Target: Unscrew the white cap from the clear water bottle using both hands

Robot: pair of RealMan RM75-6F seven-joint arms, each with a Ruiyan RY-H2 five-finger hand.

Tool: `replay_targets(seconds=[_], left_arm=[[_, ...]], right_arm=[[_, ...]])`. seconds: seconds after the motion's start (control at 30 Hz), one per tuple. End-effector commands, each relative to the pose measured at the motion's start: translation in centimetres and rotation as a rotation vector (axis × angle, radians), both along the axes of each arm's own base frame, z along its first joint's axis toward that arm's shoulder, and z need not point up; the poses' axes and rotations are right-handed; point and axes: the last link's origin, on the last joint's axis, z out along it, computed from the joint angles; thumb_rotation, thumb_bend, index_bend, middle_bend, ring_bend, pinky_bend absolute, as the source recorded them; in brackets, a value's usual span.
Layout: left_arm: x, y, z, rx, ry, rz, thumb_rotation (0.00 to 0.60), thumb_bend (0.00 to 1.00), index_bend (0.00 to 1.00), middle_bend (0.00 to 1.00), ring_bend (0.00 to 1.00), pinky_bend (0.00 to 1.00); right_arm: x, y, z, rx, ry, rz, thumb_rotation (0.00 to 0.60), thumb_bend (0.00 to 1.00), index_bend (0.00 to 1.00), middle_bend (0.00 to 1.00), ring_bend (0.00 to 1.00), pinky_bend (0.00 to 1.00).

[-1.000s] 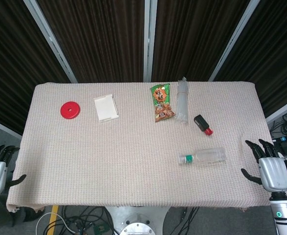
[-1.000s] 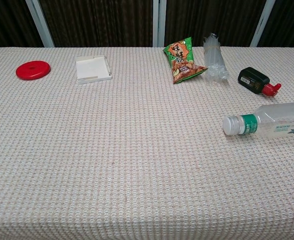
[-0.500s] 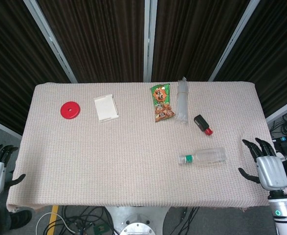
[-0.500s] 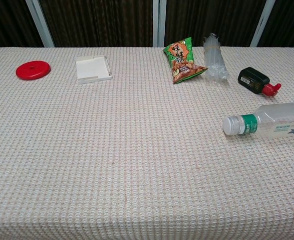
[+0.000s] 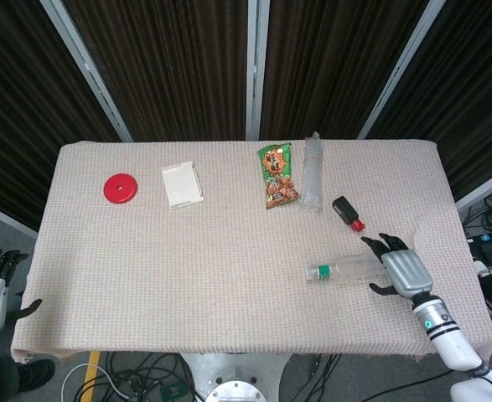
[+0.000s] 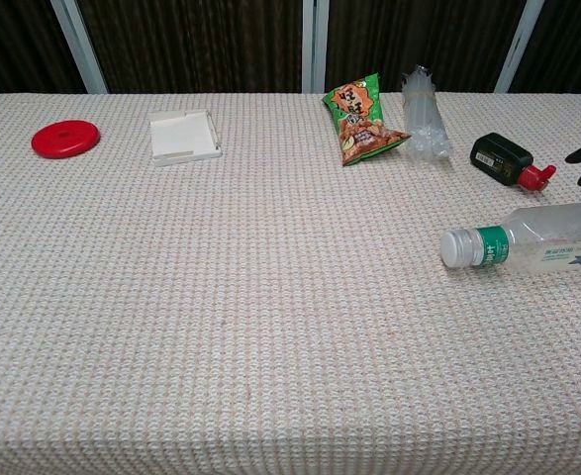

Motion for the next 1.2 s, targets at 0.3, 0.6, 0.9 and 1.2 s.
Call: replay_targets(seconds=[0.3, 0.6, 0.9, 1.2], left_arm=[[0.0, -0.1, 0.1, 0.006, 0.005, -0.001, 0.600, 0.00, 0.23, 0.16, 0.08, 0.04], [0.0, -0.1, 0.3, 0.006, 0.003, -0.001, 0.600, 0.00, 0.23, 0.16, 0.08, 0.04], [0.7, 0.5, 0.1, -0.016, 0.003, -0.034, 0.600, 0.00, 0.23, 0.16, 0.08, 0.04], [4.4, 3.7, 0.0, -0.097, -0.089, -0.229, 0.600, 0.00, 0.23, 0.16, 0.08, 0.04]], right_arm=[[0.6, -1.4, -2.9, 0.076, 0.022, 0.056, 0.600, 0.10, 0.12, 0.24, 0.06, 0.11], [0.4, -1.5, -2.7, 0.061, 0.018, 0.065, 0.600, 0.13, 0.18, 0.27, 0.08, 0.12], [1.0, -1.8, -3.0, 0.039, -0.054, 0.096, 0.600, 0.31, 0.49, 0.45, 0.26, 0.32], [5.8, -3.2, -3.7, 0.071, -0.370, 0.216, 0.600, 0.35, 0.56, 0.49, 0.30, 0.36]])
